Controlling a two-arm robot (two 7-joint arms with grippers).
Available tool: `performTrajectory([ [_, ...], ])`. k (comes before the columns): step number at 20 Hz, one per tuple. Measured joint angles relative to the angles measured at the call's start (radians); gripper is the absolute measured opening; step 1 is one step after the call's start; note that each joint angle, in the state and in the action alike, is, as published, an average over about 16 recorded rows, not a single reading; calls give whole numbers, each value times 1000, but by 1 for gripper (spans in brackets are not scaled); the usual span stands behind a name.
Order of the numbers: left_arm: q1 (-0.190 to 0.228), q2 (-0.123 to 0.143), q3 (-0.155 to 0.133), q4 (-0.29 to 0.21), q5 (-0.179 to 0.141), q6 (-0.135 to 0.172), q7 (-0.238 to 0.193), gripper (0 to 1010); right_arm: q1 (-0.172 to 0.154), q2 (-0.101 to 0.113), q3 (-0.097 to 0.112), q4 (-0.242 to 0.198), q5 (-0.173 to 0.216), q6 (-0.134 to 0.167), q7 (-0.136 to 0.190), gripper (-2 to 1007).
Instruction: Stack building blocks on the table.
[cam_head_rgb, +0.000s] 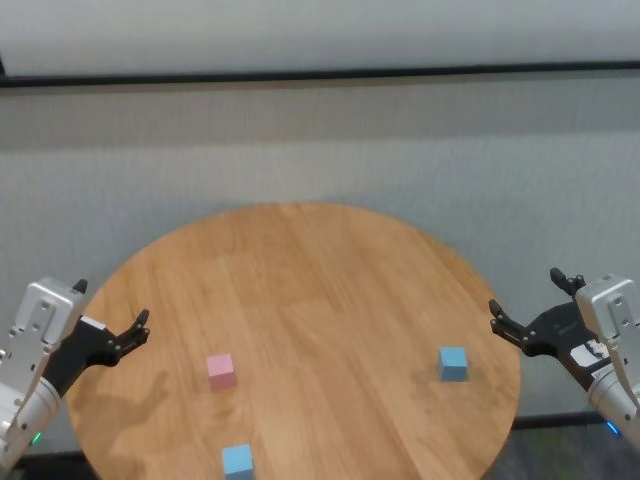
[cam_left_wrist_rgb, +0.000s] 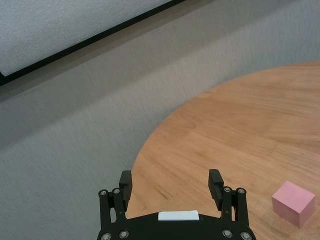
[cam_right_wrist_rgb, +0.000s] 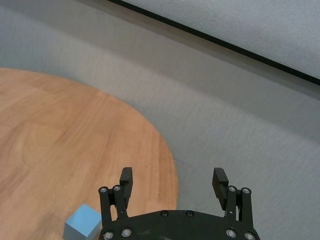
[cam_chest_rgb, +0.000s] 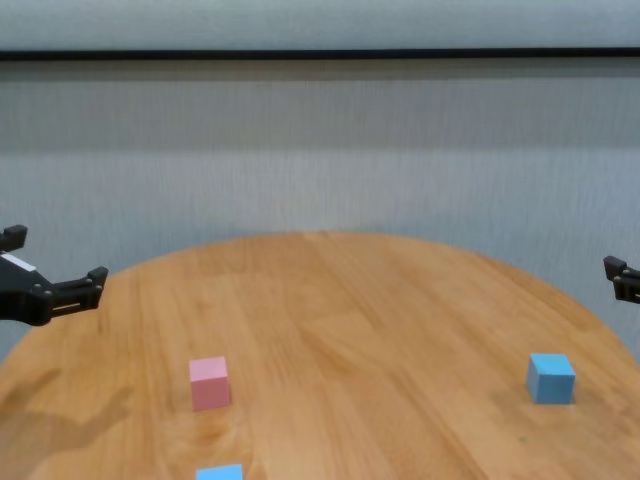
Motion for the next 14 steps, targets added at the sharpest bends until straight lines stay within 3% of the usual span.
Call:
performTrajectory([
  [14,0,0,0,0,0,0,0,1002,0,0,0,0,0,0,0,1005],
])
